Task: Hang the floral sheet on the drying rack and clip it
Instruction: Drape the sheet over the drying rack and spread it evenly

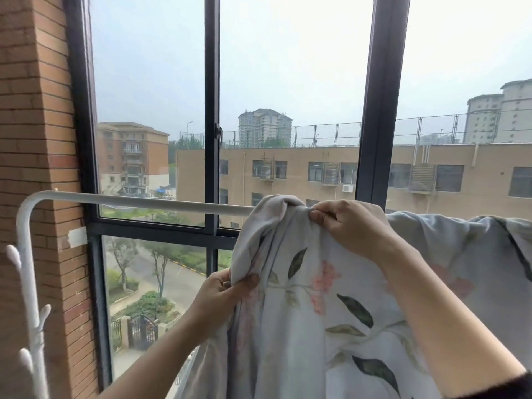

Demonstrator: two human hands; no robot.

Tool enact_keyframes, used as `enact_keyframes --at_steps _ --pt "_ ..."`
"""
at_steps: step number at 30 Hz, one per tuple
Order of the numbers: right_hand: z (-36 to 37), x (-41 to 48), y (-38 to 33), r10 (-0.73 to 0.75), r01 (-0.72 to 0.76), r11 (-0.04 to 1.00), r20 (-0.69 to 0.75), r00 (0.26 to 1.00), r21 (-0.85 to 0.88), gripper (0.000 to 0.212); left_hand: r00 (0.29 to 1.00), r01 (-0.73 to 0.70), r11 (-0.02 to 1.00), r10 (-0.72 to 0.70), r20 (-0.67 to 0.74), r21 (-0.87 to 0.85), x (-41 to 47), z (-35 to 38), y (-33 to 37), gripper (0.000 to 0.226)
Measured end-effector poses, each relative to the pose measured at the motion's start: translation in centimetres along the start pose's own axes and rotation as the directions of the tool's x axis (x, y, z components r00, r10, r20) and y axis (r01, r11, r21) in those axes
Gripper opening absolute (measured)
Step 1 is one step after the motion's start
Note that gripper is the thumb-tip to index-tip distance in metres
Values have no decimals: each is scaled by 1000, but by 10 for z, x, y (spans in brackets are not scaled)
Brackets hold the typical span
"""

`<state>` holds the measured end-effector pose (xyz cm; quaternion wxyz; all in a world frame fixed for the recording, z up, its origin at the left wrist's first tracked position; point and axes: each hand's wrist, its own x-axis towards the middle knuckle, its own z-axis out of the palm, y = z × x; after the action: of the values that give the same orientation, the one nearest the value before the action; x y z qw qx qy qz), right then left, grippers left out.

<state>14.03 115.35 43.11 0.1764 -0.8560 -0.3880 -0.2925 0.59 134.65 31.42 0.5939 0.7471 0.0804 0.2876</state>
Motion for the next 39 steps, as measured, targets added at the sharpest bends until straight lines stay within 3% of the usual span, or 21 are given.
enact_keyframes --at_steps 4,9,12,15,18,21,25,29,33,39 --pt "0 0 0 -20 20 1000 2 1000 -8 30 996 -66 996 69 -54 65 -1 -33 32 15" --pt "-3 -1 5 -52 52 998 -5 999 35 29 939 -239 941 287 -188 241 15 -61 99 25" --pt "-5 0 13 -21 22 998 -16 1000 65 33 890 -267 871 387 -242 413 42 -68 123 39" --pt "-8 0 21 28 -27 999 -17 999 24 40 856 -273 748 475 -202 605 79 -59 135 42" --pt "-10 -2 25 96 -96 995 -23 995 9 41 890 -168 629 429 -158 759 118 -47 126 35" --pt "-9 -2 25 147 -148 988 -20 989 -44 44 957 -21 506 259 -129 862 135 -37 113 35" --pt "-11 -2 23 175 -176 984 -17 984 -34 42 979 -81 473 203 -19 877 138 -40 116 44" --pt "-9 2 -5 33 -19 989 -90 995 148 26 983 -81 450 186 -4 889 139 -47 113 38" --pt "7 19 -42 -99 102 972 -27 995 213 41 979 -85 448 204 -9 890 142 -44 111 37" --pt "31 33 -56 -197 197 980 3 980 -30 39 964 -84 419 264 -33 904 135 -46 107 35"
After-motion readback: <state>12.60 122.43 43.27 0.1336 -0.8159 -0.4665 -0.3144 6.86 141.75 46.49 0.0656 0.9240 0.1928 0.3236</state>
